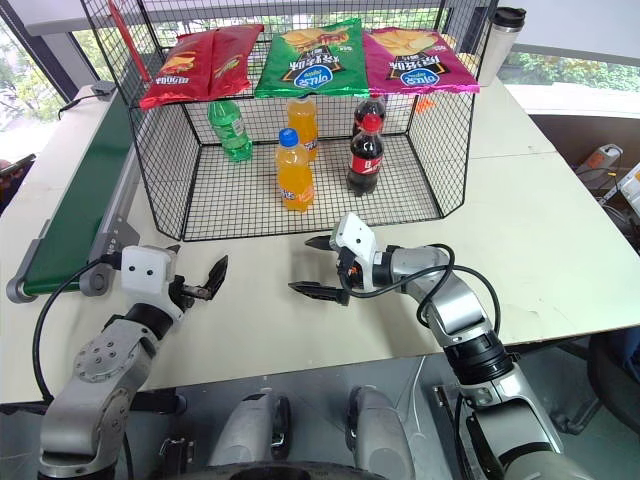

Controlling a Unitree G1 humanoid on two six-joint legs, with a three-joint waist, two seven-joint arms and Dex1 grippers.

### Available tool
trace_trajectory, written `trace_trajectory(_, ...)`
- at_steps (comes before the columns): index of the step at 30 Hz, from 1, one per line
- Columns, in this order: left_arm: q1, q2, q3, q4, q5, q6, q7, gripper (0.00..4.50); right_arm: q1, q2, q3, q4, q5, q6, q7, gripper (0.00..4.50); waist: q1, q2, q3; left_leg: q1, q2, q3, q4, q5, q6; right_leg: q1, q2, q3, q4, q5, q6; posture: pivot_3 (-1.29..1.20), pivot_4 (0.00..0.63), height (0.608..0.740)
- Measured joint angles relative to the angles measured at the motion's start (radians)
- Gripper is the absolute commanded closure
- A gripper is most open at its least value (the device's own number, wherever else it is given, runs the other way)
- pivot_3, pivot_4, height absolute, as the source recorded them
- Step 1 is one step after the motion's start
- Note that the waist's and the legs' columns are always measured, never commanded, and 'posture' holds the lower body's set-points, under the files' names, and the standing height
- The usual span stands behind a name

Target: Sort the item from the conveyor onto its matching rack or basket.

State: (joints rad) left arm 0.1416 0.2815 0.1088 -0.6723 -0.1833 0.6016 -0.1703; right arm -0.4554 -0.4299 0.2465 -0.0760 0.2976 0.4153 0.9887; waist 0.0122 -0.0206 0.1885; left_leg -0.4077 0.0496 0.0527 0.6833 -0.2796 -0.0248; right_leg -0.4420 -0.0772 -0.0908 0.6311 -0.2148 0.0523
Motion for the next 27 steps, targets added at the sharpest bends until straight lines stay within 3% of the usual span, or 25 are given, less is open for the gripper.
trace_trajectory(15, -0.016, 0.004, 0.008, -0.024, -0.001, 0.01, 0.007, 0.06, 0.0, 0.002, 0.0, 0.0, 0.0, -0.01, 0.001, 0.0, 0.001, 0.0, 0.0, 0.0, 0.0, 0.0, 0.0, 0.0, 0.0, 0.0, 0.0, 0.0, 0.0, 0.0, 0.0, 0.0, 0.15, 0.74)
trace_trajectory(27, -0.053, 0.026, 0.276, -0.176, -0.071, 0.138, 0.043, 0.06, 0.0, 0.001, 0.0, 0.0, 0.0, -0.008, 0.004, 0.0, -0.001, 0.0, 0.0, 0.0, 0.0, 0.0, 0.0, 0.0, 0.0, 0.0, 0.0, 0.0, 0.0, 0.0, 0.0, 0.0, 0.15, 0.74)
